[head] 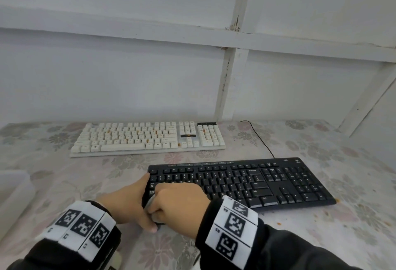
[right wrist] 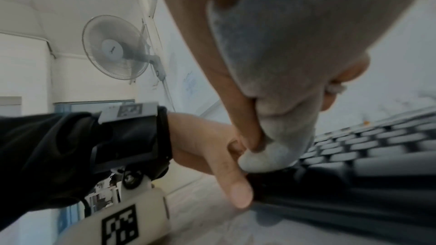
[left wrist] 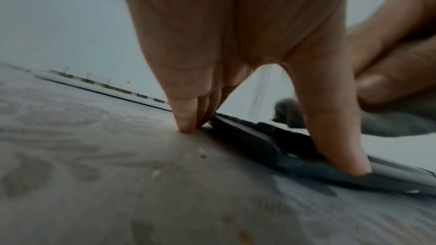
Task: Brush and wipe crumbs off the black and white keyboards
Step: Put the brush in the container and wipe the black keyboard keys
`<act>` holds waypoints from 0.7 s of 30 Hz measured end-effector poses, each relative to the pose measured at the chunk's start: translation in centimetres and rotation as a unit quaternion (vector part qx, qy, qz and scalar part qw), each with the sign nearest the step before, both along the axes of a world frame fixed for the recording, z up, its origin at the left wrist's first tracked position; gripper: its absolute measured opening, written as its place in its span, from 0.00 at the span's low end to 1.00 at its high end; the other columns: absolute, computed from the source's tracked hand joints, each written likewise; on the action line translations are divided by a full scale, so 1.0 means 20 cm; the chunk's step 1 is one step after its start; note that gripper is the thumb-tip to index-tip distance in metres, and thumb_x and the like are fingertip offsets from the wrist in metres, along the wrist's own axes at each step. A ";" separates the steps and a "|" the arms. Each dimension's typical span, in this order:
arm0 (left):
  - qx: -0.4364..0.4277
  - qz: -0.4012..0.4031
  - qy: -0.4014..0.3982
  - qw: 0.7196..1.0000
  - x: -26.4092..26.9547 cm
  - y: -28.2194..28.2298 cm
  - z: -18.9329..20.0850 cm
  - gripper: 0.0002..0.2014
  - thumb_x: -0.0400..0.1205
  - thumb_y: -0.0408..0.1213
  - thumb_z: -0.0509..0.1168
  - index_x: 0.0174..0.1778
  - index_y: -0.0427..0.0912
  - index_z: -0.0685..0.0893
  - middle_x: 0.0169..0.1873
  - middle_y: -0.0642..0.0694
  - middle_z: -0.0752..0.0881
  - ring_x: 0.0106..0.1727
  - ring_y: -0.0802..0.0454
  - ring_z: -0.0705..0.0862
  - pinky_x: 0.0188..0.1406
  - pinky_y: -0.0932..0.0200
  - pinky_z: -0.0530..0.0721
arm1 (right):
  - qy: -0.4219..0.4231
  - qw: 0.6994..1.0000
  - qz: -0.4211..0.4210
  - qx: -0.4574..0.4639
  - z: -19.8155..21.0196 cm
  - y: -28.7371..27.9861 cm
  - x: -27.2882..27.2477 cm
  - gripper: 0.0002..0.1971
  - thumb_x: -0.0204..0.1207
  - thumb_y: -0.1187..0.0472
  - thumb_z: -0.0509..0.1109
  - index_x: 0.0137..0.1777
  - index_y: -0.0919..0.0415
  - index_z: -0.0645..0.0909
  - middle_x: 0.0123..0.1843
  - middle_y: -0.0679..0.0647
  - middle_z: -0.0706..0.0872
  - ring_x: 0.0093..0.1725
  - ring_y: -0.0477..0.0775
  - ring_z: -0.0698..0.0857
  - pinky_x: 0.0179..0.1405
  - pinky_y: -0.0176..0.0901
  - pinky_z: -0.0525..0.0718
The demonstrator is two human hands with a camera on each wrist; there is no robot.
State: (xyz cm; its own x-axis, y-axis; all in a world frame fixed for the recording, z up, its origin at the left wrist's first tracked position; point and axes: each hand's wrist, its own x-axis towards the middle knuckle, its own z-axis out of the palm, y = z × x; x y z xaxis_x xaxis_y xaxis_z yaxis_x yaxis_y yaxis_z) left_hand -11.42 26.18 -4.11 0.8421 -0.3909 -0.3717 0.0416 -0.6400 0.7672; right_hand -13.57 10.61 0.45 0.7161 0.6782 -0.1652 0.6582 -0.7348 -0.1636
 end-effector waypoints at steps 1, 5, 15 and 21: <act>0.004 0.001 -0.001 1.000 0.00 0.00 0.00 0.52 0.49 0.38 0.81 0.68 0.60 0.62 0.58 0.57 0.82 0.61 0.58 0.81 0.65 0.49 0.79 | 0.005 1.000 0.003 -0.003 0.00 0.00 0.00 0.12 0.81 0.58 0.64 0.58 0.55 0.86 0.50 0.53 0.74 0.50 0.59 0.79 0.37 0.45 0.71; -0.027 0.008 0.011 1.000 -0.01 -0.01 0.00 0.50 0.56 0.31 0.82 0.69 0.59 0.62 0.61 0.57 0.81 0.64 0.62 0.79 0.66 0.59 0.77 | -0.016 0.999 -0.014 0.028 -0.03 -0.08 -0.01 0.11 0.77 0.63 0.62 0.49 0.57 0.88 0.47 0.51 0.76 0.46 0.60 0.82 0.38 0.43 0.72; -0.006 0.015 0.019 1.000 -0.02 -0.02 0.04 0.45 0.62 0.37 0.80 0.68 0.63 0.59 0.61 0.60 0.79 0.63 0.62 0.78 0.68 0.57 0.75 | -0.044 0.997 -0.054 0.033 -0.01 -0.53 -0.06 0.09 0.81 0.53 0.62 0.48 0.47 0.85 0.54 0.45 0.80 0.44 0.41 0.75 0.30 0.25 0.56; -0.001 0.015 0.013 1.000 -0.02 -0.02 0.04 0.45 0.61 0.38 0.80 0.68 0.63 0.60 0.62 0.60 0.79 0.63 0.62 0.78 0.70 0.54 0.75 | -0.066 0.991 -0.097 -0.065 0.00 -0.74 -0.03 0.09 0.76 0.58 0.62 0.49 0.50 0.84 0.55 0.47 0.79 0.50 0.48 0.82 0.32 0.33 0.66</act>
State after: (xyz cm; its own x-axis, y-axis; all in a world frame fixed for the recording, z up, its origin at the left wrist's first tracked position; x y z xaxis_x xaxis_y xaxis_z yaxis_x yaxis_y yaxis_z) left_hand -11.90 25.73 -3.33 0.8438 -0.3664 -0.3922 0.0805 -0.6361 0.7674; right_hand -14.13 -4.27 0.46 0.8526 0.5041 -0.1379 0.5111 -0.8593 0.0186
